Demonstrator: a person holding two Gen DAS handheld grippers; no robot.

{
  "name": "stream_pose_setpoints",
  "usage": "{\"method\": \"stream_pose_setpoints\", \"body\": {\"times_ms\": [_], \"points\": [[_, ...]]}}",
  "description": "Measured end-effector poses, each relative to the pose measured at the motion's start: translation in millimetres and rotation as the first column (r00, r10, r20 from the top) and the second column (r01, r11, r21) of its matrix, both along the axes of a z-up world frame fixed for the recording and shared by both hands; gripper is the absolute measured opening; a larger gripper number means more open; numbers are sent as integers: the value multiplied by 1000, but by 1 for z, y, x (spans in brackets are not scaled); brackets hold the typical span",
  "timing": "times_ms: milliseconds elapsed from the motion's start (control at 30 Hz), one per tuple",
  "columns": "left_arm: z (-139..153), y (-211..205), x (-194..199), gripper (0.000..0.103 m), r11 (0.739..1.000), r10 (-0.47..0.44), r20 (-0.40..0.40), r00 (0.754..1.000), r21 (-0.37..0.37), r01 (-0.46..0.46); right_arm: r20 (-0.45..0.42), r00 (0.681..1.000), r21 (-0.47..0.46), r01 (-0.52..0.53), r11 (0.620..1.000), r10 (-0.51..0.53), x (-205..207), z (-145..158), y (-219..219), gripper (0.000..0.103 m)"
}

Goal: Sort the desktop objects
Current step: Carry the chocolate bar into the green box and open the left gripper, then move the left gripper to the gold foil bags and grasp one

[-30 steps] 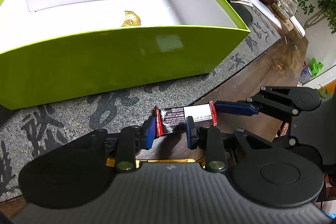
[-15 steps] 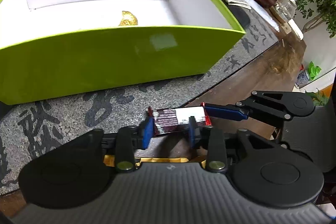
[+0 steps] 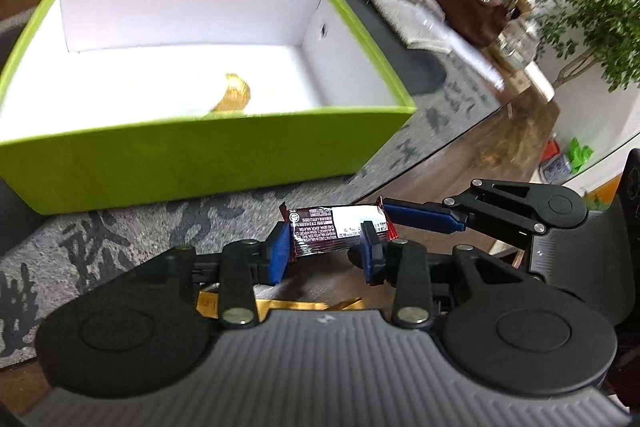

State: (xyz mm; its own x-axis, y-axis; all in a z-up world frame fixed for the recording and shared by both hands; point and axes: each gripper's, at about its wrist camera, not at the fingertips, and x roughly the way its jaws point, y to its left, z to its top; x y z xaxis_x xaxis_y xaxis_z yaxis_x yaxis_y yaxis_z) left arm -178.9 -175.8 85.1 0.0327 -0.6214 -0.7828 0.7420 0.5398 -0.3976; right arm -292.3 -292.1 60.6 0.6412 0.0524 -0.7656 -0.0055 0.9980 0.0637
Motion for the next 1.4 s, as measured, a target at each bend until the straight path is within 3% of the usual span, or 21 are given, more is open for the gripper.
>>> {"method": "stream_pose_setpoints", "body": {"times_ms": [267,467,667,967,1167,1400], "points": [[58,7,14,41,993,51,101,994,-111,-40,125,992,-63,-26,998,34,-1,56,4,34],[65,-5,55,41,989,113,130,985,-108,-99,186,980,-116,-56,992,76,40,79,-2,34],[40,-11,100,41,985,164,85,983,-58,-160,162,983,-76,-74,994,85,95,69,-13,34],[0,-6,129,41,978,206,24,978,12,-206,25,995,-27,-99,995,100,145,24,-18,34],[4,4,130,42,975,223,35,974,8,-223,13,994,-28,-106,994,106,147,18,-14,37],[18,18,115,44,973,232,70,970,0,-232,71,993,-28,-90,996,92,128,38,-13,40]]}}
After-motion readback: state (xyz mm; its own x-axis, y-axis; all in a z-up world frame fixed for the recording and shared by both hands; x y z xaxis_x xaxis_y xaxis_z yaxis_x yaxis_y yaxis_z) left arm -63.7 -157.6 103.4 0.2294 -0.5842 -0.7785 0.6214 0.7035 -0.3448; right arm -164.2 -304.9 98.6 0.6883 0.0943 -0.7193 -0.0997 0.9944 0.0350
